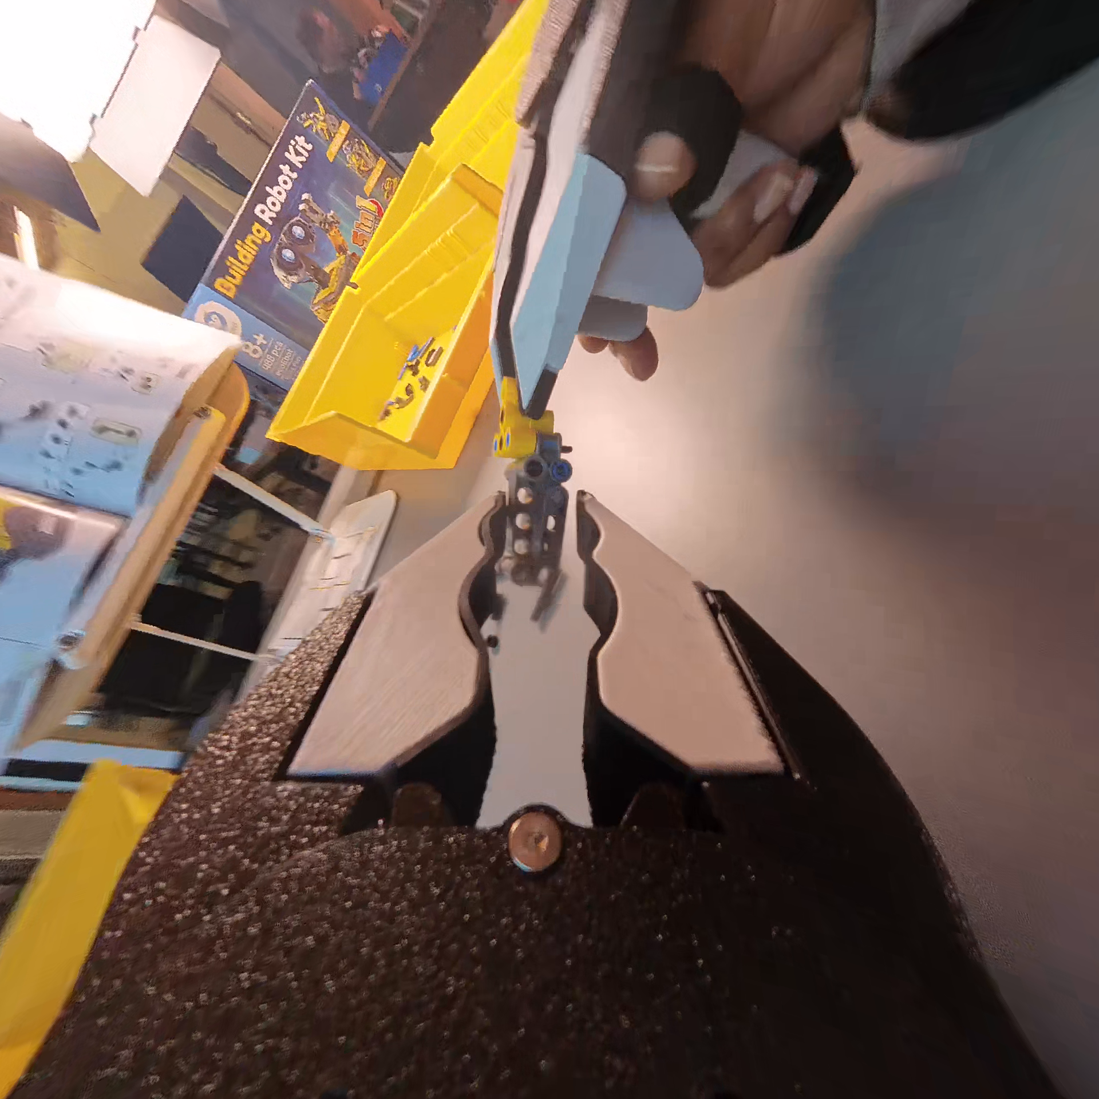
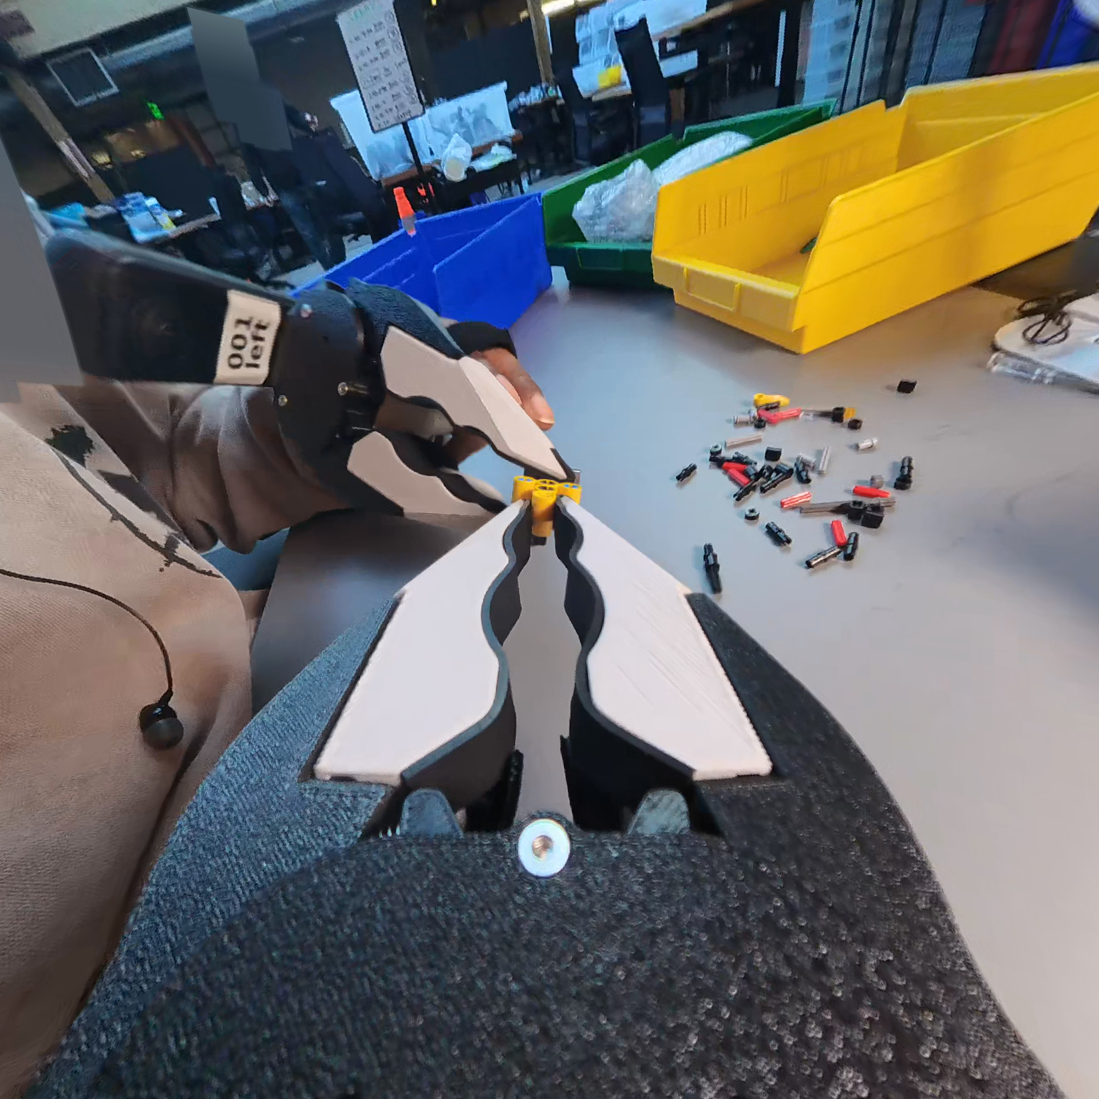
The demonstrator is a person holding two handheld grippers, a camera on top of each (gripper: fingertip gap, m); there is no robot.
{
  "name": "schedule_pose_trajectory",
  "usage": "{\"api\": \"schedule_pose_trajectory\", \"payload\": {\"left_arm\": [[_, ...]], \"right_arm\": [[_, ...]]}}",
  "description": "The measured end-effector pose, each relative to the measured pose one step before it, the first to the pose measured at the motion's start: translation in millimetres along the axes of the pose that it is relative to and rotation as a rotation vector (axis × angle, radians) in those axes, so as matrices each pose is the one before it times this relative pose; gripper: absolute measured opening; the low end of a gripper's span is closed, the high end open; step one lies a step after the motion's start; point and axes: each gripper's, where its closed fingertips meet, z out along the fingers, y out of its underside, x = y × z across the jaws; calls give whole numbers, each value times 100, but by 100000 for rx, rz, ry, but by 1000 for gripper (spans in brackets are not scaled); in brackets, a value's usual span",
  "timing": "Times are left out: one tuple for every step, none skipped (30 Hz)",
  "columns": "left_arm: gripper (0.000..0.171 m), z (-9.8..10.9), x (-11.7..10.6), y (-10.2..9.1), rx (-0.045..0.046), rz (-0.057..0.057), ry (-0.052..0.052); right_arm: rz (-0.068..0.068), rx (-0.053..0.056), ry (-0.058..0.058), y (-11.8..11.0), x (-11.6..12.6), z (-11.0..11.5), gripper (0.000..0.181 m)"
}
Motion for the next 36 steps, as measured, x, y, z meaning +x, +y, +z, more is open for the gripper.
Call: {"api": "schedule_pose_trajectory", "payload": {"left_arm": [[33, -290, -410, -434, 4724, -12776, 3137], [40, -455, -561, -799, 6579, -13631, 3241], [45, -558, -401, -1238, 8626, -14991, 4586], [47, -460, -206, -1186, 8038, -15763, 5706], [52, -275, 42, -900, 6437, -14807, 6529], [60, -84, 256, -592, 4856, -12333, 6611], [65, 88, 445, -257, 3203, -8716, 6260], [67, 272, 593, 6, 1725, -4913, 5418], [67, 377, 643, 72, 948, -1767, 4205], [64, 354, 658, -68, 1073, 296, 3319], [47, 199, 681, -243, 1374, 1568, 3219], [28, 58, 505, -176, 75, 1558, 2741], [27, -84, -93, -27, -1570, 253, 8], [27, -158, -258, 338, -3752, -799, -585], [27, -191, -199, 499, -3756, 307, -791], [27, -135, -88, 633, -3965, 2742, -1450], [27, -53, -13, 661, -4426, 4001, -2021], [27, 12, 82, 504, -3852, 3266, -1144], [27, 67, 95, 301, -2548, 2243, -538], [27, 145, 87, 332, -2694, 2045, -337], [27, 165, 40, 484, -3590, 2830, -710], [27, 74, -47, 407, -2776, 2341, -1073], [27, 51, -24, 333, -2070, 507, -400], [27, 104, 26, 265, -1406, 207, -28], [27, 144, 50, 369, -2070, 1087, -123], [27, 143, -13, 416, -2527, 1477, -606], [27, 145, -26, 396, -2545, 1123, -542], [27, 143, 51, 387, -2540, 1104, -86], [27, 167, 35, 458, -2959, 1451, -430], [27, 194, -66, 524, -3435, 2063, -1288], [27, 232, -37, 606, -3826, 2073, -865], [27, 241, 9, 628, -3850, 1828, -470], [27, 233, 128, 554, -3354, 1430, 423], [27, 229, 83, 473, -2858, 1073, 174], [26, 197, -18, 363, -2214, 1068, -370], [27, 178, -34, 243, -1731, 813, -377]], "right_arm": [[-3049, 4219, -392, -712, -4, -334, 5], [-3873, 5442, -1133, -937, -164, -438, 5], [-3215, 5404, -1197, -985, -217, -418, 5], [-2301, 6028, -1987, -1046, -368, -333, 5], [-902, 6598, -3012, -1071, -566, -241, 5], [24, 5707, -2061, -891, -485, -65, 5], [-509, 3721, -1675, -514, -489, 118, 5], [-584, 1975, -1297, -171, -455, 253, 5], [-8, 900, -1585, 52, -482, 343, 5], [733, 26, -2214, 224, -537, 390, 5], [739, -1640, -1008, 487, -277, 388, 5], [-587, -2038, -560, 521, -168, 277, 5], [284, -418, -599, 131, -75, 44, 5], [896, -2849, 518, 366, 214, 4, 5], [224, -4730, 243, 643, 193, 13, 5], [-671, -4884, -654, 685, -23, 20, 5], [-1291, -4913, -517, 700, -58, 14, 6], [-1462, -4627, -987, 656, -164, 21, 6], [-735, -2958, -665, 411, -155, 29, 6], [92, -1821, -203, 205, -83, 59, 6], [-96, -2325, -343, 226, -90, 91, 8], [-1674, -3599, 228, 429, -23, 17, 8], [-2645, -2416, 1586, 292, 150, -38, 9], [-2083, -3009, 279, 358, -79, 33, 8], [-1878, -3275, -62, 378, -180, 86, 6], [-2721, -2938, 872, 413, -43, 61, 6], [-2440, -2784, 1168, 430, 30, 65, 6], [-2066, -2516, 418, 369, -56, 66, 6], [-2583, -2819, 47, 407, -133, 97, 6], [-3247, -3566, 931, 480, 4, 146, 6], [-3569, -3909, 831, 557, -26, 203, 6], [-3195, -4092, 681, 602, -51, 285, 5], [-3070, -3285, -116, 539, -197, 283, 5], [-2386, -2494, -474, 454, -222, 225, 4], [-1307, -1517, -113, 356, -80, 156, 4], [-373, -666, -486, 262, -39, 77, 4]]}}
